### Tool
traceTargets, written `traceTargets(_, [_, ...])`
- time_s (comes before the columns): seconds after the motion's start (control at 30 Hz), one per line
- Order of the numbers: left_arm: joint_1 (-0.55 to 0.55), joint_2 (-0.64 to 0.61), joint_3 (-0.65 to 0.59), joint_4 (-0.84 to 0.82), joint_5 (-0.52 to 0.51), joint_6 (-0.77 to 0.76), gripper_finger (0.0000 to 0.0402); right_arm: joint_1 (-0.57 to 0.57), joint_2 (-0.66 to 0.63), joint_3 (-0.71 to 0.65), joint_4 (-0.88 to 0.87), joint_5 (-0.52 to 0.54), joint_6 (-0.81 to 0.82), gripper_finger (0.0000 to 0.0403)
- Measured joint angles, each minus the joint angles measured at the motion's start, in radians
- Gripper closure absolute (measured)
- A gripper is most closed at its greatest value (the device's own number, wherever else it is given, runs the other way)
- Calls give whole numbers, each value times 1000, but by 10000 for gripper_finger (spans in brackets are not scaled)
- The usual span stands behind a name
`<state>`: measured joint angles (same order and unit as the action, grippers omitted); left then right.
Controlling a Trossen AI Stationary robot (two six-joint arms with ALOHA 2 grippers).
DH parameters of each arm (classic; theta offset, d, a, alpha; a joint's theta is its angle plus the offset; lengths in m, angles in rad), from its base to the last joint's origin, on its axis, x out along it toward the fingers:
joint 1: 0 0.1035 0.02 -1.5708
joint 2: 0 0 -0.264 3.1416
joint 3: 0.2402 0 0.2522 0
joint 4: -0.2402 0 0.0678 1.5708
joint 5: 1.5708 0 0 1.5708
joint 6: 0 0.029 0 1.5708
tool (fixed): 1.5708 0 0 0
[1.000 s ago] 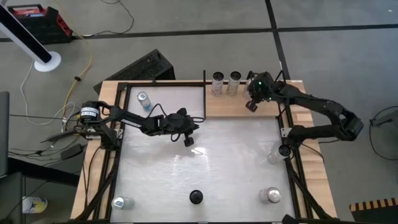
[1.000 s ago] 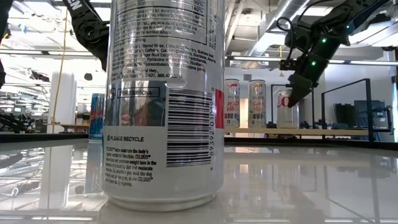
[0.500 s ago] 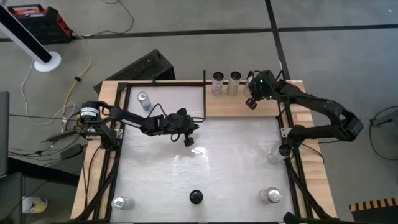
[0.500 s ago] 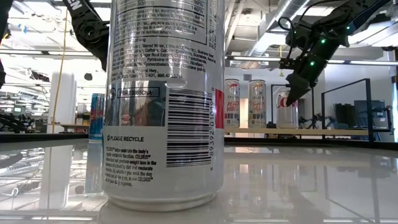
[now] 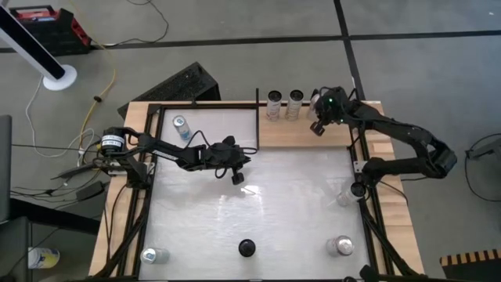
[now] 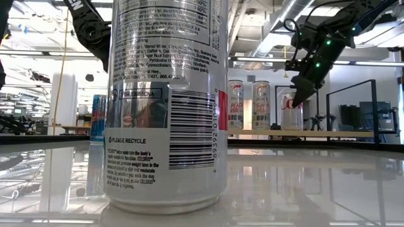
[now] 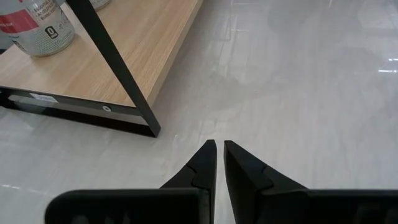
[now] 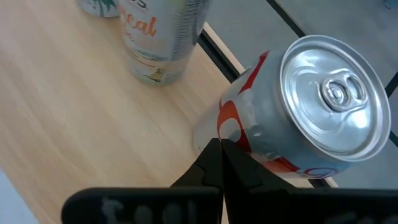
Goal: Place canned beverage on shelf
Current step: Put the top silver soda can on the shelf, then put the top blue soda can on the shelf
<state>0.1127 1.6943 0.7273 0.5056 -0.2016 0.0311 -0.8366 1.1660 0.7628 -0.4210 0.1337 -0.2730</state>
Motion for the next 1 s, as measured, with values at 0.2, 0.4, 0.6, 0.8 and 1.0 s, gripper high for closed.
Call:
traceTargets(0.2, [0, 0, 0, 0, 0, 0, 383, -3, 0, 0, 0, -3, 3, 384])
traceTargets(0.4, [0, 0, 0, 0, 11, 0, 383, 50, -11, 4, -21, -101, 44, 381])
traceTargets(0.6, [-7, -58, 47, -165, 14, 39, 383, 191, -54, 48, -85, -111, 98, 381])
traceTargets(0.8, [-29, -241, 156, -574, 12, 40, 383, 400, -108, 71, -91, -111, 176, 381])
traceTargets(1.0, [-63, -450, 273, -974, -43, -10, 383, 617, -120, 71, -8, -109, 213, 381])
